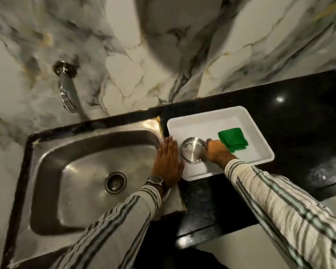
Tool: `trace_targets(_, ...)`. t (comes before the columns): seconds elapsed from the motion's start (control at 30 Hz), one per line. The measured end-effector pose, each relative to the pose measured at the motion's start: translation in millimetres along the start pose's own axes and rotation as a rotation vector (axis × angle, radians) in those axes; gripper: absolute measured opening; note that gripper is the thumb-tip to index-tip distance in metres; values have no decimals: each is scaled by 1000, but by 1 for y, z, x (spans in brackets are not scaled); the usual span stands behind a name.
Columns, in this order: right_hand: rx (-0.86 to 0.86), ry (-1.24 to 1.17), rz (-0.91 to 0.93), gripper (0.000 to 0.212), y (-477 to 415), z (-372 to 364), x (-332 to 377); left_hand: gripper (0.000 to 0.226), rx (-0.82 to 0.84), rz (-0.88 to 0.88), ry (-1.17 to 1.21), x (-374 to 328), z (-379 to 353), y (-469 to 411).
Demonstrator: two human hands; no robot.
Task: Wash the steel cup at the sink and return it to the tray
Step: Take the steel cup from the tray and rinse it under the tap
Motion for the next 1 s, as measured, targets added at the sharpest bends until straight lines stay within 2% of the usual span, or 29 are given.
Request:
trace_targets(0.23, -78, -141, -25, 34, -10, -21, -12, 82, 31, 55, 17, 7, -26, -8)
trace_targets(0.47, -246, -367, -73, 26, -5, -20, -15, 84, 39, 99, 47, 30, -5, 1)
trace_targets(0.57, -341, -464, -74, 23, 12, -19, -2, 87, -40, 111, 27, 56, 27, 8)
trace_targets(0.67, -467, -592, -84, 44, 32, -5, 12, 87, -176, 119, -21, 100, 76, 11)
trace_targets(0.73, -510, -639, -52, 44, 42, 6, 35, 87, -240, 180, -89, 142, 120, 14)
trace_targets(0.87, -453, -700, 16, 20, 39, 18, 101, 91, -248, 318, -296, 221, 198, 16)
trace_targets(1.0, -350, -699, 63, 12, 25, 19, 183, 93, -283, 395, -366, 270, 247, 16)
Point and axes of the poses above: each hand's wrist, its own y-axis away from the middle knuckle, its own z-axis out of the back of the hand, x = y × z, the point moved 5 cm from there along -y, towards the middle knuckle, and after that the axes turned 4 degrees about -z, right-handed, at the moved point
